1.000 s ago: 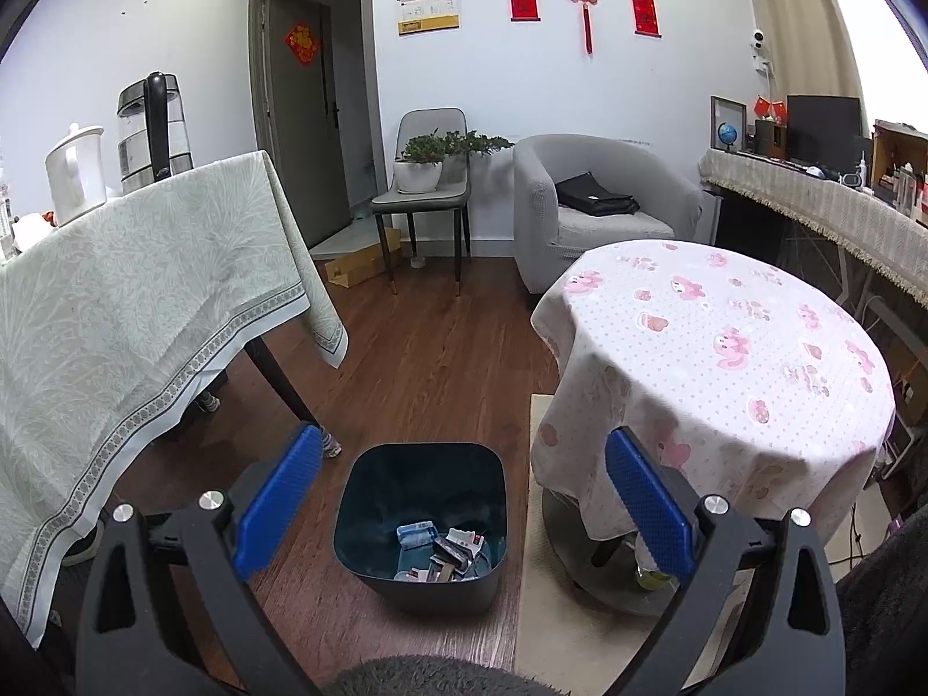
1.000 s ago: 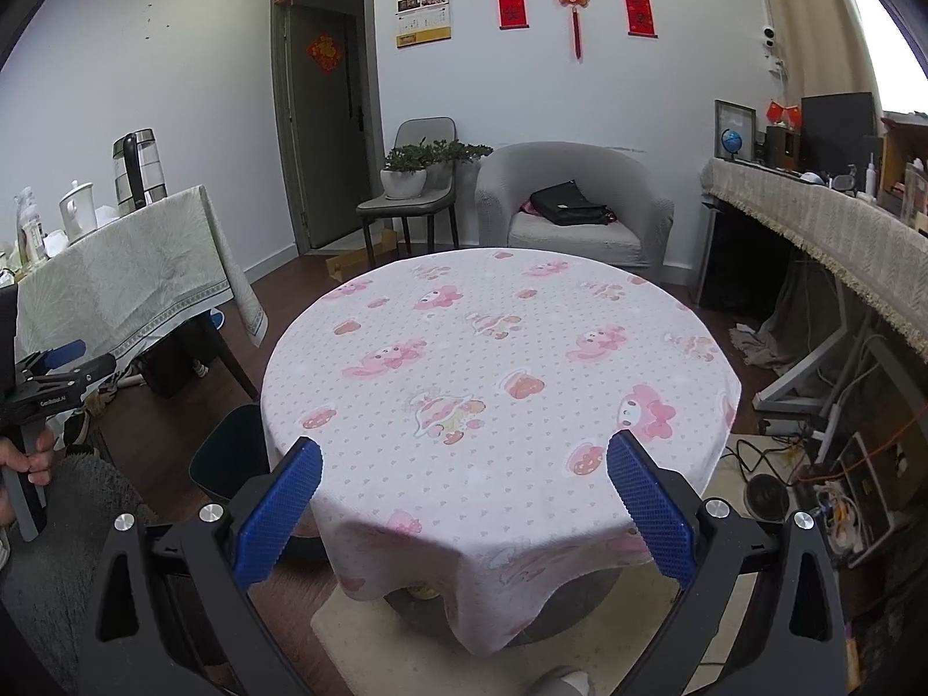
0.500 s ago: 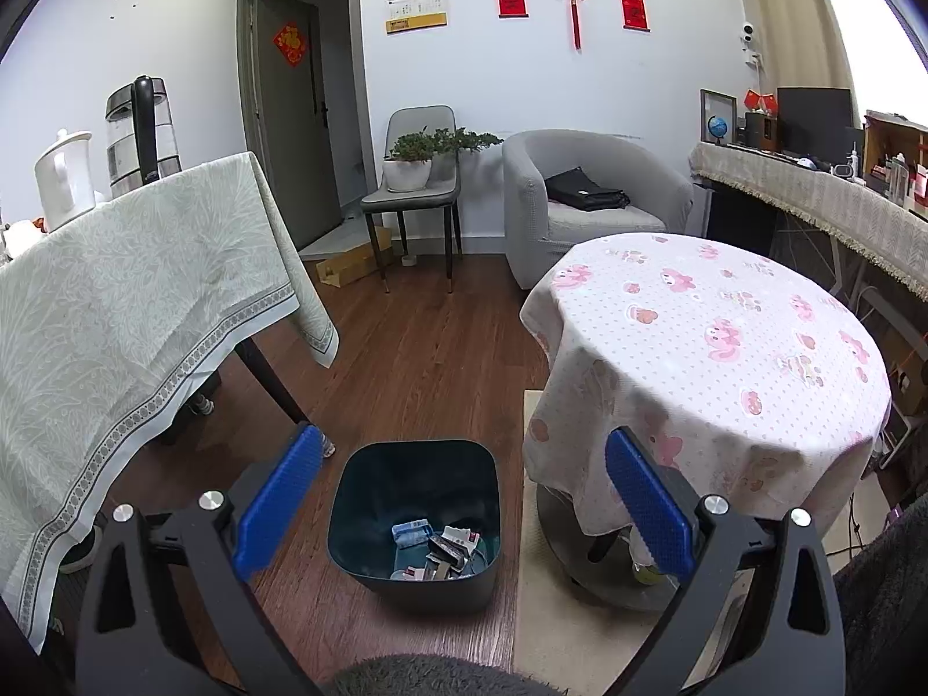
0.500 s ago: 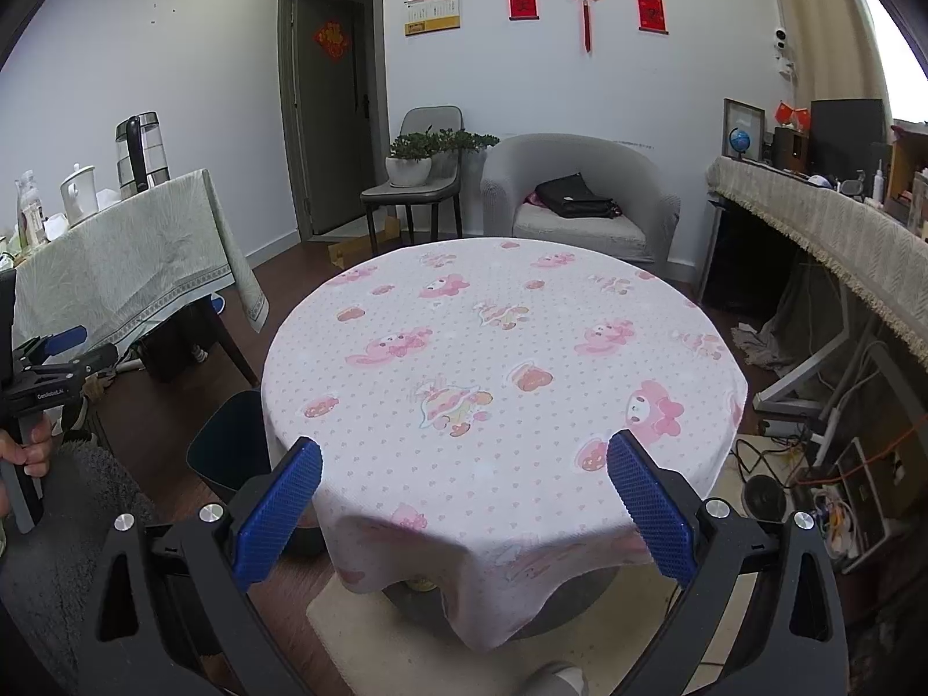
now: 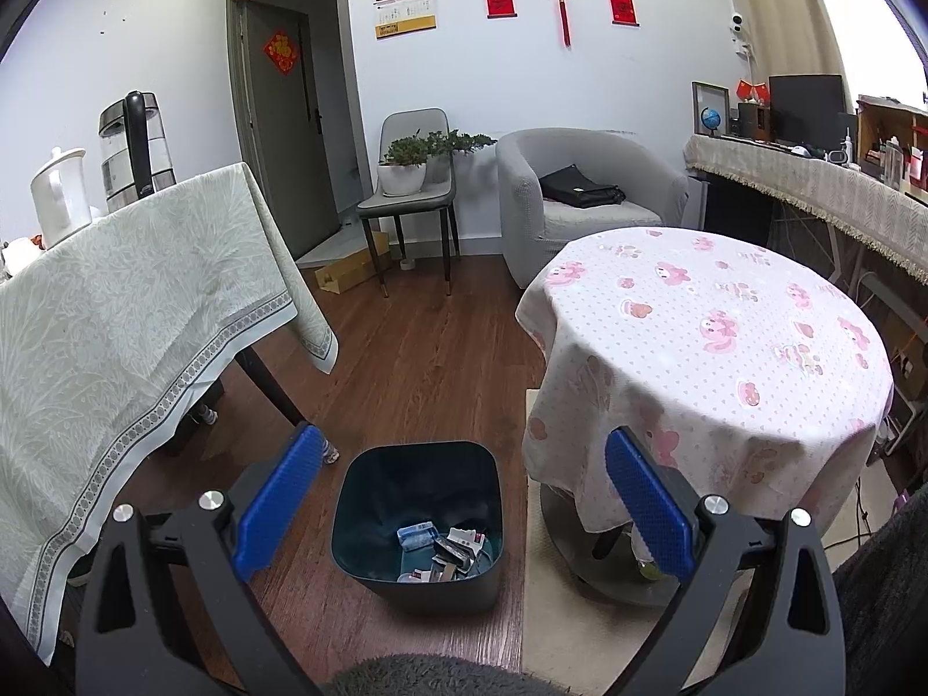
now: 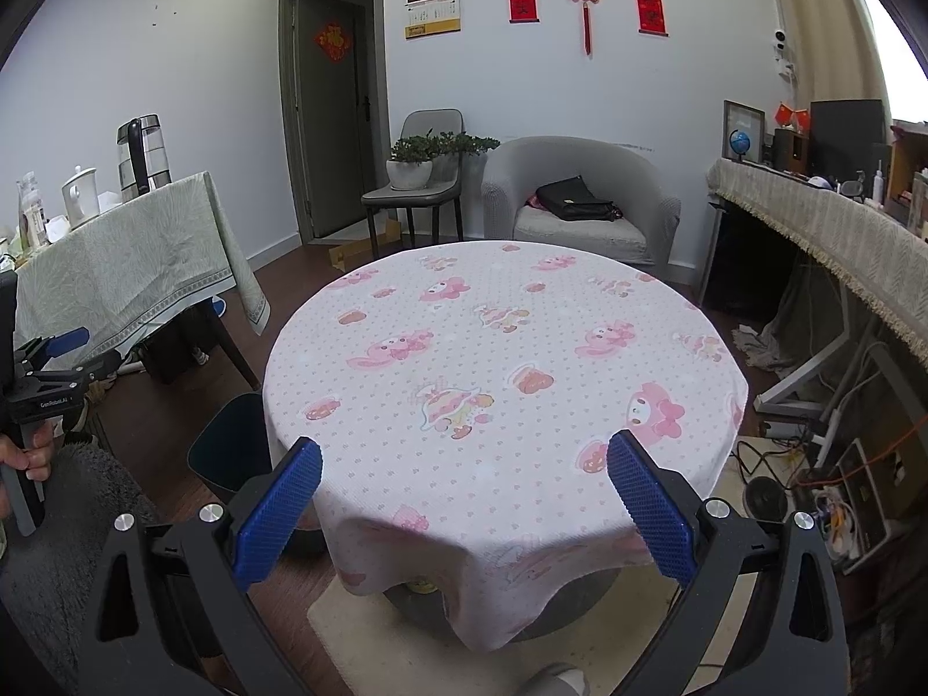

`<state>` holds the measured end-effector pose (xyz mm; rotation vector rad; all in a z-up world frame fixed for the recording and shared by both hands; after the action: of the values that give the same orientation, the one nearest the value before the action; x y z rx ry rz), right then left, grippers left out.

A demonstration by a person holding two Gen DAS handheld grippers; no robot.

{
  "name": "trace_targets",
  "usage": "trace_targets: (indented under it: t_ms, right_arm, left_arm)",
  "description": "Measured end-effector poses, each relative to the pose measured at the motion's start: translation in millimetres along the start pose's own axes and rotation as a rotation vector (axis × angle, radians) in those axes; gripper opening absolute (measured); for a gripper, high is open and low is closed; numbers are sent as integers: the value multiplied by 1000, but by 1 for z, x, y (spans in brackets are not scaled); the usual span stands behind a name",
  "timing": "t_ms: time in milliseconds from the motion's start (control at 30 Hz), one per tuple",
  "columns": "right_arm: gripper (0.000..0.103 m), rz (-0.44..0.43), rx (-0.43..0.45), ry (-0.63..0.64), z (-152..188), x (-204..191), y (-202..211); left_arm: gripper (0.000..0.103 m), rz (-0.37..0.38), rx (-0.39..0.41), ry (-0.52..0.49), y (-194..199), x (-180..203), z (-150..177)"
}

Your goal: Collect trash

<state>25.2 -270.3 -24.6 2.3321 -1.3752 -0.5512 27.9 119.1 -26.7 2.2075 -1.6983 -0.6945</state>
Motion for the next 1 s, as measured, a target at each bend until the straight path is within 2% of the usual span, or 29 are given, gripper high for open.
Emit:
trace_targets:
  t_ms: [1000]
  right_arm:
    - [100, 10, -16, 35, 3, -2, -1]
  left_arm:
    - [100, 3, -7, 12, -1, -2, 0]
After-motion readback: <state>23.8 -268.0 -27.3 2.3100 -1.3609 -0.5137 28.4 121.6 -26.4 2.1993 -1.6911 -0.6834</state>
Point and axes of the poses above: each gripper's, at about its wrist camera, not at the fingertips, and y roughly against the way its jaws point, x to its right, z to its underside, the point moved 10 cm from there along -y, roughly the way its jaws point, and after that the axes turned 11 degrees about -z, right-handed, at the moved point
